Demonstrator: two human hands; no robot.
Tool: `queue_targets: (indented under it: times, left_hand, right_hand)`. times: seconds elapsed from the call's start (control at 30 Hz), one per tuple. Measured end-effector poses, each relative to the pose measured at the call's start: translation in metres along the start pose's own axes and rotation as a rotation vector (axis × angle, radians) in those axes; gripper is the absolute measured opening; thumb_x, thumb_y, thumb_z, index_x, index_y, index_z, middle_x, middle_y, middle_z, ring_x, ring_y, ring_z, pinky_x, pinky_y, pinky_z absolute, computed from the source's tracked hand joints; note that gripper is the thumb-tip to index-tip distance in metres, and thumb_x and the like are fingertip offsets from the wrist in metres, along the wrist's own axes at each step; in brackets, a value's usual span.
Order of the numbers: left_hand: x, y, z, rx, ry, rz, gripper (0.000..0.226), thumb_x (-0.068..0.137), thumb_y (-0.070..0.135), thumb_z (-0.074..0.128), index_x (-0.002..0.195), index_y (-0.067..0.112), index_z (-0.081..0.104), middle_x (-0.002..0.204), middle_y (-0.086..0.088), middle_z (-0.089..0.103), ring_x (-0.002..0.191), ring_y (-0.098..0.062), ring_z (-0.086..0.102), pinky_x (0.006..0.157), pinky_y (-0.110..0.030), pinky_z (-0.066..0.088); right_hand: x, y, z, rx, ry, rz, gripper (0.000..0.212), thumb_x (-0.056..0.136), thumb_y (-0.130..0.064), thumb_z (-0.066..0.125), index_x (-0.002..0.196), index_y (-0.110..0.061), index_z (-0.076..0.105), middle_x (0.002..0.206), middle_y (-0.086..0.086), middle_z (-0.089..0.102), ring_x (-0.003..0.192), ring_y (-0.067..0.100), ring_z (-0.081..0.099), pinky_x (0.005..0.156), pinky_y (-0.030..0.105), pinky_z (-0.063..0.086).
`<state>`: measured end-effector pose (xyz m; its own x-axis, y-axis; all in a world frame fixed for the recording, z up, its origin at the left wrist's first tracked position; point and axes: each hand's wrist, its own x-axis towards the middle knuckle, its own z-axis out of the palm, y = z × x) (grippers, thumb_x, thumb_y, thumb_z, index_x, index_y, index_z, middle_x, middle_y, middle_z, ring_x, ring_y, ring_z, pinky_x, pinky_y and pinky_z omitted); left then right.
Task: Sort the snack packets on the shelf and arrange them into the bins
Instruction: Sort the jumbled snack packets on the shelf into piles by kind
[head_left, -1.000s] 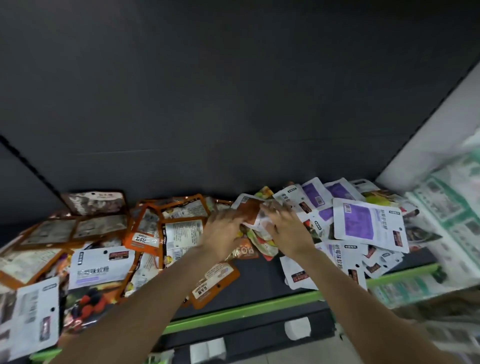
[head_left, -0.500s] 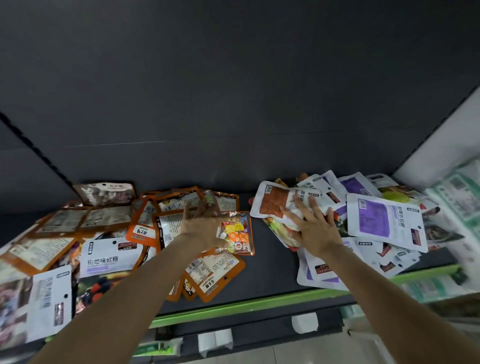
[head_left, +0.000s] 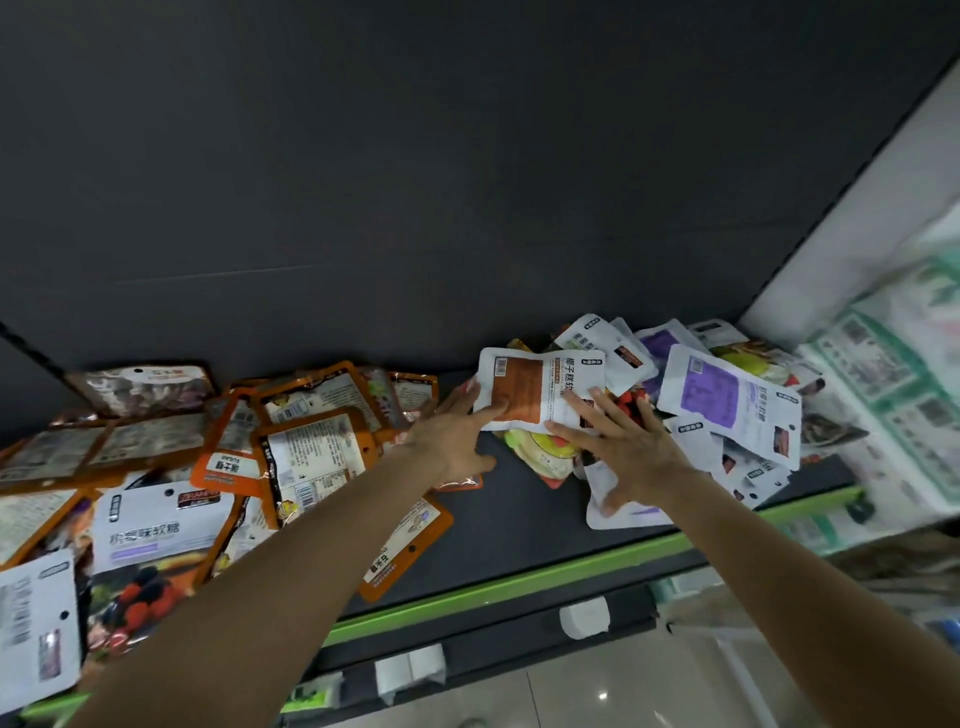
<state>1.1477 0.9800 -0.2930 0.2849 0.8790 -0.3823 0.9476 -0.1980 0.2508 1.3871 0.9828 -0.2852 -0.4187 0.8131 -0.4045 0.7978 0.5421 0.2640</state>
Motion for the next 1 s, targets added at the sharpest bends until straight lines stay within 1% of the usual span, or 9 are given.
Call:
queue_targets:
  times: [0.13,0.23,0.37,0.47,0.57,0.67,0.77,0.9,1.0]
  left_hand:
    - [0.021,0.026,0.002,-0.029,-0.013,0.019,0.081,0.09,0.045,0.055,0.151,0.035,0.003,0.16,0.001,-0.004,0.146,-0.027,0.009,0.116,-0.042,0.012]
    - [0.033,0.035,0.008,-0.094,-0.026,0.033,0.084,0.089,0.041,0.058,0.15,0.036,0.001,0.16,0.001,-0.007,0.145,-0.029,0.012,0.115,-0.042,0.018]
    - [0.026,0.035,0.009,-0.092,0.017,0.078,0.072,0.091,0.031,0.055,0.15,0.036,0.013,0.16,-0.002,0.008,0.143,-0.026,0.02,0.115,-0.04,0.022]
    - [0.004,0.027,0.01,-0.115,0.148,0.043,0.062,0.092,0.027,0.053,0.147,0.029,0.027,0.154,-0.003,0.028,0.138,-0.024,0.03,0.112,-0.037,0.027]
    - [-0.029,0.01,0.007,-0.015,0.254,-0.036,0.054,0.093,0.029,0.051,0.144,0.027,0.032,0.148,0.001,0.037,0.133,-0.023,0.036,0.107,-0.036,0.028]
    - [-0.065,-0.019,-0.001,0.054,0.331,-0.115,0.048,0.095,0.034,0.047,0.142,0.028,0.036,0.143,0.0,0.044,0.131,-0.023,0.036,0.106,-0.037,0.028]
    - [-0.101,-0.054,-0.009,0.002,0.383,-0.191,0.046,0.096,0.035,0.046,0.141,0.028,0.038,0.141,-0.004,0.044,0.131,-0.025,0.036,0.105,-0.035,0.028]
    - [-0.149,-0.105,-0.005,-0.09,0.432,-0.295,0.047,0.093,0.027,0.055,0.138,0.019,0.045,0.128,-0.013,0.054,0.123,-0.033,0.044,0.102,-0.038,0.032]
    - [-0.175,-0.138,0.0,-0.264,0.453,-0.363,0.05,0.091,0.02,0.058,0.138,0.014,0.044,0.127,-0.016,0.052,0.122,-0.034,0.045,0.101,-0.039,0.037]
  right_hand:
    - [-0.003,0.023,0.0,-0.107,0.043,0.048,0.126,0.067,-0.056,0.075,0.134,-0.047,-0.032,0.151,-0.007,-0.035,0.143,0.023,-0.024,0.115,0.055,0.0]
    - [-0.007,0.029,0.001,-0.11,0.049,0.103,0.117,0.074,-0.048,0.073,0.141,-0.046,-0.024,0.152,-0.005,-0.033,0.143,0.023,-0.022,0.115,0.054,0.002]
    - [-0.015,0.017,-0.001,0.1,-0.008,0.152,0.101,0.084,-0.026,0.067,0.147,-0.042,-0.01,0.154,-0.003,-0.028,0.143,0.024,-0.022,0.117,0.054,0.005]
    - [-0.018,0.006,-0.003,0.225,-0.005,0.181,0.099,0.079,-0.034,0.07,0.149,-0.039,-0.001,0.156,0.0,-0.022,0.144,0.024,-0.02,0.115,0.056,0.0]
    - [-0.014,-0.011,-0.003,0.342,0.062,0.265,0.076,0.085,-0.048,0.056,0.148,-0.032,0.016,0.158,0.003,-0.011,0.145,0.022,-0.015,0.115,0.053,-0.002]
    - [-0.006,-0.04,-0.009,0.445,0.232,0.336,0.06,0.09,-0.04,0.053,0.142,-0.019,0.033,0.156,0.007,0.012,0.146,0.024,0.004,0.117,0.048,0.004]
    - [0.007,-0.08,-0.026,0.625,0.418,0.214,0.05,0.088,-0.022,0.057,0.135,-0.013,0.044,0.142,0.01,0.038,0.135,0.027,0.031,0.114,0.041,0.025]
    - [0.024,-0.154,-0.067,0.758,0.48,-0.056,0.056,0.092,-0.028,0.056,0.142,-0.018,0.035,0.137,0.007,0.043,0.131,0.024,0.036,0.107,0.034,0.031]
    - [0.039,-0.207,-0.096,0.717,0.3,-0.181,0.076,0.089,-0.055,0.049,0.15,-0.037,0.007,0.15,0.009,0.027,0.139,0.03,0.023,0.112,0.043,0.025]
